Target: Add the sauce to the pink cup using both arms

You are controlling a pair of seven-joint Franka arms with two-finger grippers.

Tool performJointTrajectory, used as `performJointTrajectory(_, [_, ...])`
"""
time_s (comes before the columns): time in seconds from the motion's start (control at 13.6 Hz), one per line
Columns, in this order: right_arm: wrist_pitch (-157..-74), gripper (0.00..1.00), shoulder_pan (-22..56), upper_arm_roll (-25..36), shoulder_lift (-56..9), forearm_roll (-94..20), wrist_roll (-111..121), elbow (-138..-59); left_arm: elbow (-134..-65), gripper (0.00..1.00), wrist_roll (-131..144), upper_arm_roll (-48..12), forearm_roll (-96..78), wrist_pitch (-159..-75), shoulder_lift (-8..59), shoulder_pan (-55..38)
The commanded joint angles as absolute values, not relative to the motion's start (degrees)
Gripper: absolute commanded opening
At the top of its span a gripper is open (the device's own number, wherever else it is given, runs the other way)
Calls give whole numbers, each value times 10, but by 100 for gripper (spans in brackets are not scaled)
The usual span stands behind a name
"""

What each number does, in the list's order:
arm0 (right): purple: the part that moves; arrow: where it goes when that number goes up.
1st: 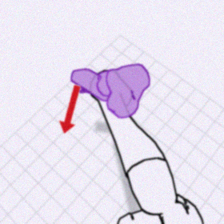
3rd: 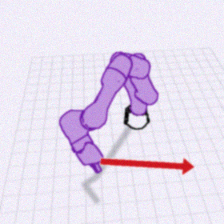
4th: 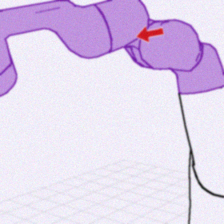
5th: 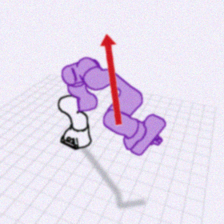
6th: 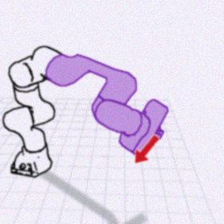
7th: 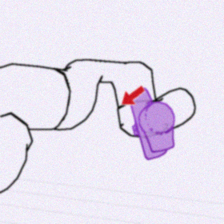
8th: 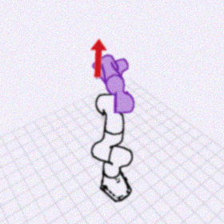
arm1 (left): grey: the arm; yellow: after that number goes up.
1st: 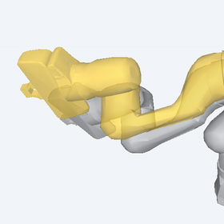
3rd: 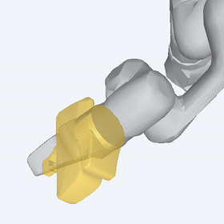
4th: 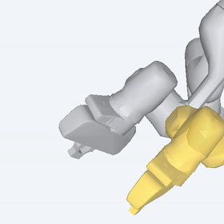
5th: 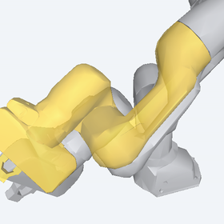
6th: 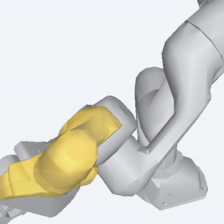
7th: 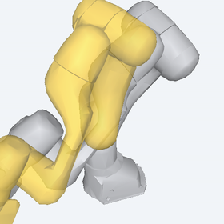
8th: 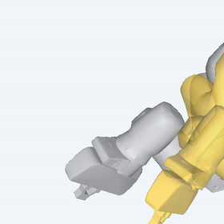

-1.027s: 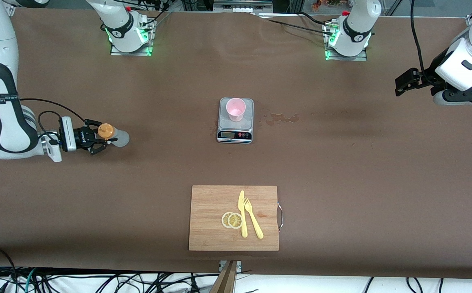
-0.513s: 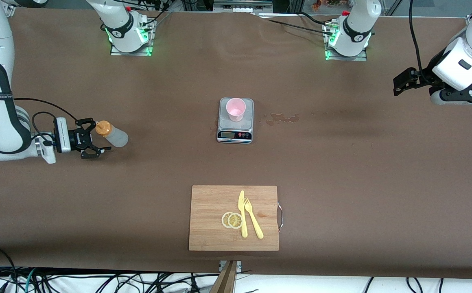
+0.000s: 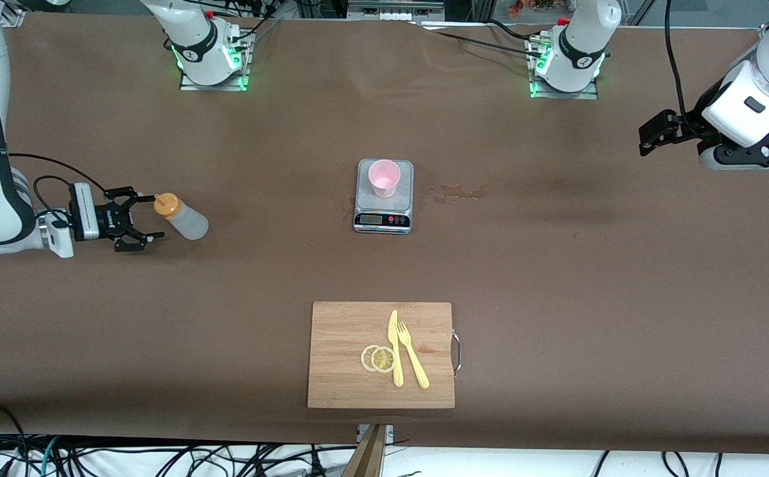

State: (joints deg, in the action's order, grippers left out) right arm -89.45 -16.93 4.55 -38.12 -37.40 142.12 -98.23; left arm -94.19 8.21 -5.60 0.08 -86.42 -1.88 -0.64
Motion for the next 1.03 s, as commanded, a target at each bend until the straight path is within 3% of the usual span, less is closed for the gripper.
performJointTrajectory(0.0, [-886,100,-172,50,-343,-337,1421,-984,-940,100,86,-55,-6,-860,-21,-4])
performJointTrajectory(0.59, [-923,100,-158,46,-198,-209,1251,-989,-940,100,81,-62,-11,-831,-22,-4])
performJointTrajectory(0.95, [-946,100,-128,47,-78,-136,1033,-1035,-936,100,60,-73,-29,-790,-33,-6])
